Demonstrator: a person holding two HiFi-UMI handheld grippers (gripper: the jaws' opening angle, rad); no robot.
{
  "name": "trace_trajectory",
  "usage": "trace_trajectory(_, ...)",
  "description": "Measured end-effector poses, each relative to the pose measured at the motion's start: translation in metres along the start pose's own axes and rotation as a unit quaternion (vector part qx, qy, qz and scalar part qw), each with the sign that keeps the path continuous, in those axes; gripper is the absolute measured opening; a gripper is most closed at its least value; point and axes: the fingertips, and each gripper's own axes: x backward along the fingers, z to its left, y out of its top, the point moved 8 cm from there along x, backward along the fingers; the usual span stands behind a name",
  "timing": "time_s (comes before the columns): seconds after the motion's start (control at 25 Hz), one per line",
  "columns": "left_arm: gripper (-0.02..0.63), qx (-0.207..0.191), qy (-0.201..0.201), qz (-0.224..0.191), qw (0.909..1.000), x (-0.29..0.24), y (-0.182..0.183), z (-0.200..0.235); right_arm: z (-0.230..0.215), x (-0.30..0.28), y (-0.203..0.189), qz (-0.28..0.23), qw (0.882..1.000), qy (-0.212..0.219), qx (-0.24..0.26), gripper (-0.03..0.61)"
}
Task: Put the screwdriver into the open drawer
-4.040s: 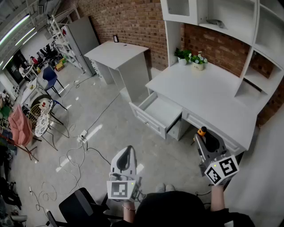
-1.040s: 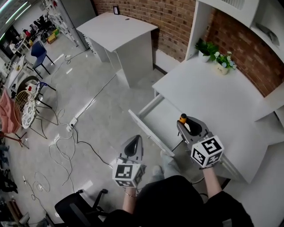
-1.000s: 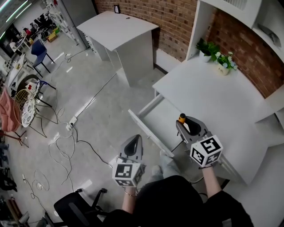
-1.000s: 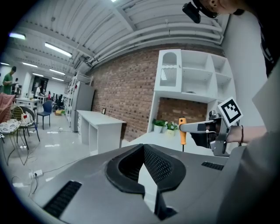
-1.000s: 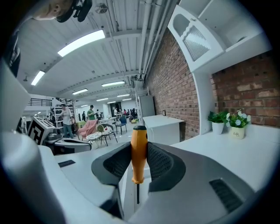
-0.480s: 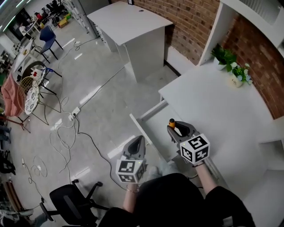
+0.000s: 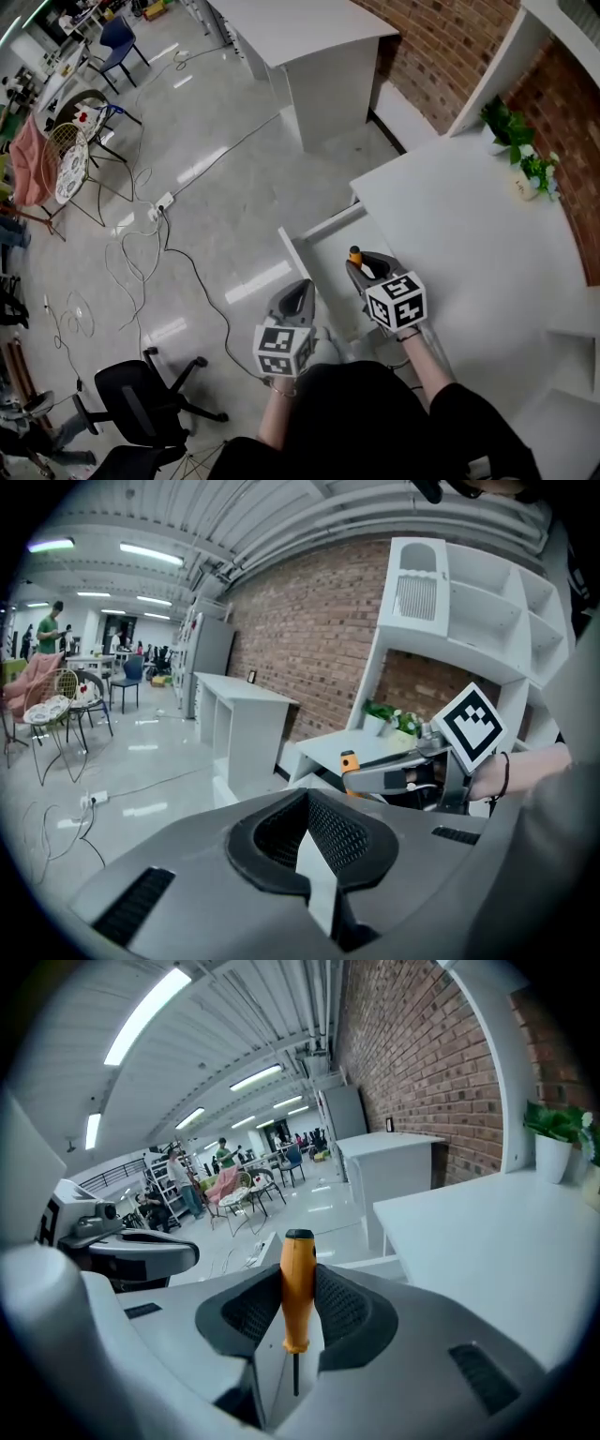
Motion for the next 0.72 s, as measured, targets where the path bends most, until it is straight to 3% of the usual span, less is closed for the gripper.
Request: trace_trajectory(0.72, 0.009, 0.026, -0.011, 0.026, 0.9993, -0.028, -0.015, 0.026, -0.035, -0.112, -0.063, 0.164, 0.986, 0.0, -0.02, 0.115)
